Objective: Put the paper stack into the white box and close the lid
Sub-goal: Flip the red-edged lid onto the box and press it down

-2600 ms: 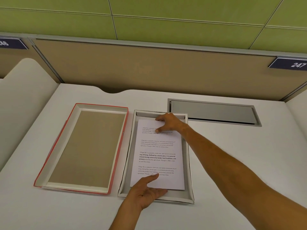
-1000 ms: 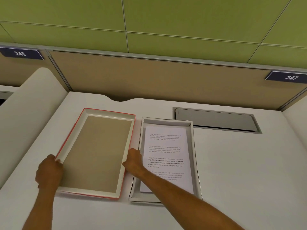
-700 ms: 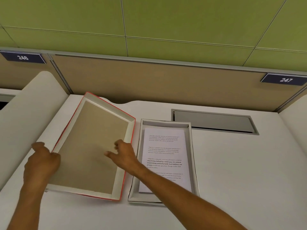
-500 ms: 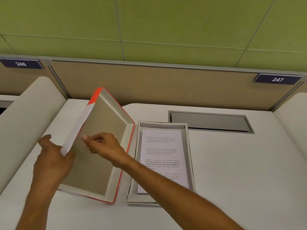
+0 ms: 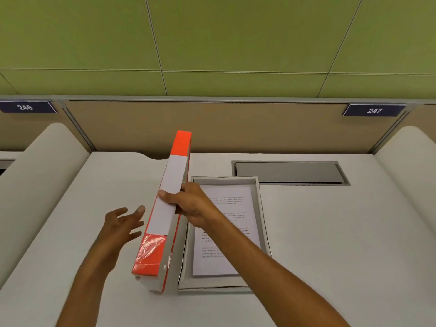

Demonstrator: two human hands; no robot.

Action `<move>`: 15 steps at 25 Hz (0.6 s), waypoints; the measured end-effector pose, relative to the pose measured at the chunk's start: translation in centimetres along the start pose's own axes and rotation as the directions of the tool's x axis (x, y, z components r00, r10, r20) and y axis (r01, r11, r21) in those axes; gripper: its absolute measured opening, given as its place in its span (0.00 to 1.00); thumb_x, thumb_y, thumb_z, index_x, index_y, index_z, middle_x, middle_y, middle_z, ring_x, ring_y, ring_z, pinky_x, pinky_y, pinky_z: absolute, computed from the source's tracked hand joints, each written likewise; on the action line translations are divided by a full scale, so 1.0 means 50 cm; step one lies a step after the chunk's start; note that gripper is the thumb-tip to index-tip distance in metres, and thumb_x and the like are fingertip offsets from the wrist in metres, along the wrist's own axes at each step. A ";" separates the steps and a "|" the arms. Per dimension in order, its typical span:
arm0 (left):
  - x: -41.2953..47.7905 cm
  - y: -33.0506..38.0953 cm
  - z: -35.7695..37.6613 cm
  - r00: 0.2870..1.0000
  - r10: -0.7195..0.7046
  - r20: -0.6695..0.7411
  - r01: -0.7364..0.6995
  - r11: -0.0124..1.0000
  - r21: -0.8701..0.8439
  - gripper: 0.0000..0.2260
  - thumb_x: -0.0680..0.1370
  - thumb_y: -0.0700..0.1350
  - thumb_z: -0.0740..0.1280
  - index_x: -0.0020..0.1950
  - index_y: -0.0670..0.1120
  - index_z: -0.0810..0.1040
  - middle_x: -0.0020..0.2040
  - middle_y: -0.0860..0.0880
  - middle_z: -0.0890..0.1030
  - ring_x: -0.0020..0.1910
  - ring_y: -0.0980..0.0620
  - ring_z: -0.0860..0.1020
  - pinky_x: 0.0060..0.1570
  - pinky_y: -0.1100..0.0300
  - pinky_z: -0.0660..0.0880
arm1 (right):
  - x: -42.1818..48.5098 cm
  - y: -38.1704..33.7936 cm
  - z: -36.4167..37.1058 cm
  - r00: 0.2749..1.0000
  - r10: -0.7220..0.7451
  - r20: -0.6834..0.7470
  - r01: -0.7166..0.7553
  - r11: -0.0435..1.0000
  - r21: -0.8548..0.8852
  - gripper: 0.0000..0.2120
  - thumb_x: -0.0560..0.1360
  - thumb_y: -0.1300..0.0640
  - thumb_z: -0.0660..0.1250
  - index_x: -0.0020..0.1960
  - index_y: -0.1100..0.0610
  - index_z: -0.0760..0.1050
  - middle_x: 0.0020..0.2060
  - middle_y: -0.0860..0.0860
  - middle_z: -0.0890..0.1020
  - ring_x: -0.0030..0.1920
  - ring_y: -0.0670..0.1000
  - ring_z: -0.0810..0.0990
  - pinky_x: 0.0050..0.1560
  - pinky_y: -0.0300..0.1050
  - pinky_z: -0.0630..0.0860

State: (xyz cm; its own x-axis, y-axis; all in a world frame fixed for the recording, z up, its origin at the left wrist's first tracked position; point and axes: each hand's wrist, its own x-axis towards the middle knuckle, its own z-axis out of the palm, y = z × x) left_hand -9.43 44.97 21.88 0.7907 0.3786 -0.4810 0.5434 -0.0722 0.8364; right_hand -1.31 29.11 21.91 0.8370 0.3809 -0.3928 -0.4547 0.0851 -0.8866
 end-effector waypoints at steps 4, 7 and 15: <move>0.112 -0.137 0.035 0.999 -0.026 -0.021 0.028 0.995 0.101 0.34 0.72 0.64 0.63 0.70 0.42 0.66 0.68 0.38 0.75 0.62 0.40 0.77 0.61 0.45 0.73 | -0.040 -0.015 -0.070 0.999 0.010 0.046 -0.013 0.998 0.066 0.20 0.76 0.62 0.69 0.66 0.66 0.72 0.59 0.58 0.80 0.58 0.56 0.79 0.62 0.52 0.77; 0.137 -0.168 0.063 0.980 -0.121 0.161 0.135 0.988 -0.080 0.29 0.77 0.62 0.60 0.69 0.42 0.72 0.64 0.39 0.78 0.60 0.40 0.79 0.62 0.42 0.74 | -0.074 -0.023 -0.138 0.987 -0.022 0.158 0.000 0.991 0.135 0.14 0.78 0.61 0.66 0.62 0.63 0.74 0.57 0.56 0.82 0.58 0.55 0.80 0.62 0.51 0.78; 0.129 -0.157 0.125 0.973 -0.016 0.230 0.046 0.991 -0.124 0.21 0.79 0.61 0.60 0.64 0.50 0.78 0.58 0.42 0.84 0.55 0.38 0.82 0.55 0.41 0.79 | -0.141 0.015 -0.357 0.996 -0.068 -0.053 0.070 0.997 0.021 0.19 0.75 0.53 0.71 0.61 0.62 0.77 0.56 0.56 0.84 0.55 0.56 0.83 0.59 0.52 0.80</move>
State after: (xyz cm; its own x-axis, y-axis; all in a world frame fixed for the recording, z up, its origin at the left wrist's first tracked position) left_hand -6.81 42.20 10.56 0.8255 0.1573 -0.5420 0.5398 0.0604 0.8396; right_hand -2.14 10.07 19.67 0.8811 0.3249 -0.3435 -0.4016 0.1309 -0.9064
